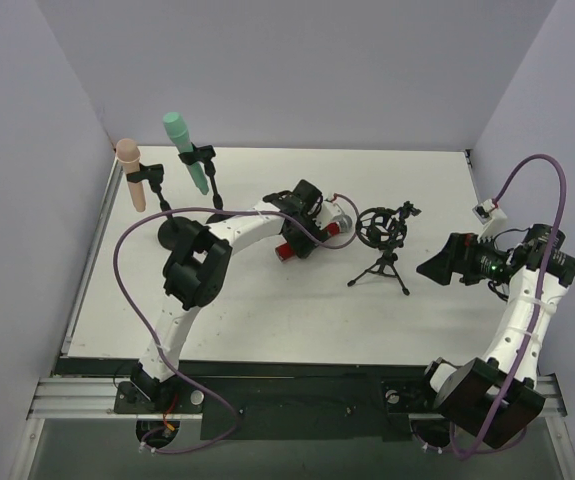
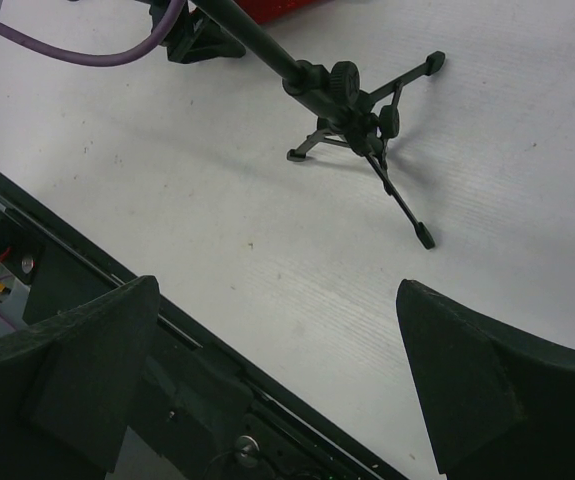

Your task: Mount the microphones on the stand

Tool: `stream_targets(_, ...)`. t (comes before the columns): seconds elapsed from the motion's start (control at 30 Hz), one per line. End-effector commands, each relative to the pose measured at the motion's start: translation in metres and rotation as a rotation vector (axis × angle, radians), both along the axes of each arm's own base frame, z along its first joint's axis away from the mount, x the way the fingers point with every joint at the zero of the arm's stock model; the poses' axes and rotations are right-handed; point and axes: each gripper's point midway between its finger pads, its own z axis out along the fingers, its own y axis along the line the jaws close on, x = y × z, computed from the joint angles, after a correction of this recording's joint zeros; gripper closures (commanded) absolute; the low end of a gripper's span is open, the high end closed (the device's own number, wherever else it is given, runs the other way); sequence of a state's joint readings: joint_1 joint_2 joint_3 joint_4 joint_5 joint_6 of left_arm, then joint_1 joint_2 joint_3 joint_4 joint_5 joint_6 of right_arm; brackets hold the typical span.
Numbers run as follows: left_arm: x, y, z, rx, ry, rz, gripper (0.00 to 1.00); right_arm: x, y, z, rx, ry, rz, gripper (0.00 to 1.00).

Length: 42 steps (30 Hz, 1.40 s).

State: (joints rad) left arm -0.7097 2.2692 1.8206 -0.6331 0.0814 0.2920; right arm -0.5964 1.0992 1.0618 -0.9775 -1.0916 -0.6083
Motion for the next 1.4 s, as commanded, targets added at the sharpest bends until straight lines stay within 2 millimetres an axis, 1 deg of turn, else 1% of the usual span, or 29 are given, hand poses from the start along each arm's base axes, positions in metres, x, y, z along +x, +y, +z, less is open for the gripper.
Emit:
stream_targets(0.0, 0.000, -0.002, 0.006, 0.003, -0.006, 0.008, 0.37, -0.005, 0.009, 0.007, 0.026, -0.040, 0.025, 0.00)
stream_targets(0.03, 0.001, -0.001, 0.006, 0.004, -0.012, 0.015, 0.41, -0.006, 0.009, 0.008, 0.022, -0.044, 0.027, 0.00)
stream_targets(0.07, 0.002, 0.000, 0.007, 0.005, -0.023, 0.029, 0.54, -0.007, 0.009, 0.009, 0.011, -0.053, 0.027, 0.00)
stream_targets(0.13, 0.004, 0.003, 0.012, 0.000, -0.040, 0.050, 0.73, -0.008, 0.008, 0.010, -0.028, -0.079, 0.033, 0.00)
stream_targets(0.2, 0.005, 0.003, 0.024, -0.024, -0.069, 0.066, 0.87, -0.009, 0.004, 0.013, -0.083, -0.100, 0.030, 0.00)
stream_targets(0.23, 0.002, 0.007, 0.031, -0.031, -0.077, 0.070, 0.90, -0.009, 0.001, 0.013, -0.104, -0.105, 0.023, 0.00)
stream_targets(0.27, 0.004, 0.004, 0.041, -0.062, -0.098, 0.074, 0.97, -0.009, -0.003, 0.014, -0.145, -0.111, 0.007, 0.00)
stream_targets(0.4, 0.001, 0.009, 0.090, -0.169, -0.183, 0.111, 1.00, 0.005, -0.036, 0.028, -0.328, -0.168, -0.122, 0.00)
stream_targets(0.43, -0.002, 0.014, 0.109, -0.202, -0.209, 0.118, 1.00, 0.006, -0.041, 0.033, -0.347, -0.177, -0.146, 0.00)
stream_targets(0.47, -0.004, 0.016, 0.113, -0.224, -0.215, 0.135, 1.00, 0.010, -0.047, 0.041, -0.377, -0.197, -0.173, 0.00)
stream_targets(0.5, -0.005, 0.020, 0.137, -0.270, -0.251, 0.147, 1.00, 0.013, -0.050, 0.046, -0.387, -0.213, -0.189, 0.00)
stream_targets(0.53, -0.009, 0.021, 0.143, -0.304, -0.254, 0.156, 1.00, 0.017, -0.054, 0.048, -0.376, -0.209, -0.223, 0.00)
stream_targets(0.57, -0.013, 0.024, 0.163, -0.354, -0.272, 0.162, 1.00, 0.018, -0.055, 0.051, -0.379, -0.211, -0.227, 0.00)
stream_targets(0.6, -0.016, 0.026, 0.171, -0.388, -0.286, 0.167, 1.00, 0.019, -0.055, 0.048, -0.368, -0.188, -0.219, 0.00)
stream_targets(0.63, -0.021, 0.030, 0.193, -0.440, -0.311, 0.175, 1.00, 0.021, -0.057, 0.058, -0.376, -0.202, -0.220, 0.00)
stream_targets(0.67, -0.027, 0.033, 0.208, -0.483, -0.337, 0.171, 1.00, 0.016, -0.052, 0.052, -0.356, -0.155, -0.186, 0.00)
stream_targets(0.7, -0.031, 0.035, 0.219, -0.514, -0.349, 0.173, 1.00, 0.016, -0.049, 0.066, -0.367, -0.183, -0.155, 0.00)
stream_targets(0.73, -0.037, 0.039, 0.237, -0.559, -0.382, 0.170, 1.00, 0.010, -0.042, 0.064, -0.353, -0.154, -0.122, 0.00)
stream_targets(0.83, -0.047, 0.048, 0.271, -0.661, -0.438, 0.172, 1.00, 0.010, -0.034, 0.091, -0.393, -0.215, -0.108, 0.00)
stream_targets(0.87, -0.053, 0.051, 0.291, -0.711, -0.474, 0.165, 1.00, 0.011, -0.023, 0.099, -0.392, -0.236, -0.086, 0.00)
stream_targets(0.9, -0.056, 0.052, 0.299, -0.748, -0.471, 0.165, 1.00, 0.012, -0.022, 0.109, -0.423, -0.255, -0.092, 0.00)
stream_targets(0.93, -0.062, 0.053, 0.317, -0.793, -0.506, 0.144, 1.00, 0.012, -0.007, 0.116, -0.403, -0.267, -0.056, 0.00)
stream_targets(0.97, -0.069, 0.050, 0.325, -0.842, -0.478, 0.140, 1.00, 0.012, 0.007, 0.130, -0.400, -0.308, -0.015, 0.00)
stream_targets(1.0, -0.073, 0.048, 0.341, -0.887, -0.489, 0.126, 1.00, 0.013, 0.013, 0.134, -0.368, -0.301, -0.013, 0.00)
stream_targets(1.03, -0.080, 0.043, 0.347, -0.927, -0.458, 0.109, 1.00, 0.011, 0.028, 0.150, -0.353, -0.346, 0.029, 0.00)
stream_targets(1.07, -0.083, 0.041, 0.359, -0.960, -0.461, 0.095, 1.00, 0.012, 0.035, 0.154, -0.327, -0.339, 0.038, 0.00)
stream_targets(1.1, -0.091, 0.034, 0.365, -1.000, -0.421, 0.073, 1.00, 0.012, 0.048, 0.168, -0.301, -0.370, 0.081, 0.00)
stream_targets(1.2, -0.104, 0.016, 0.395, -1.108, -0.400, 0.016, 1.00, 0.009, 0.071, 0.195, -0.178, -0.395, 0.132, 0.00)
stream_targets(1.37, -0.121, -0.012, 0.429, -1.232, -0.361, -0.048, 1.00, 0.008, 0.101, 0.213, -0.022, -0.389, 0.196, 0.01)
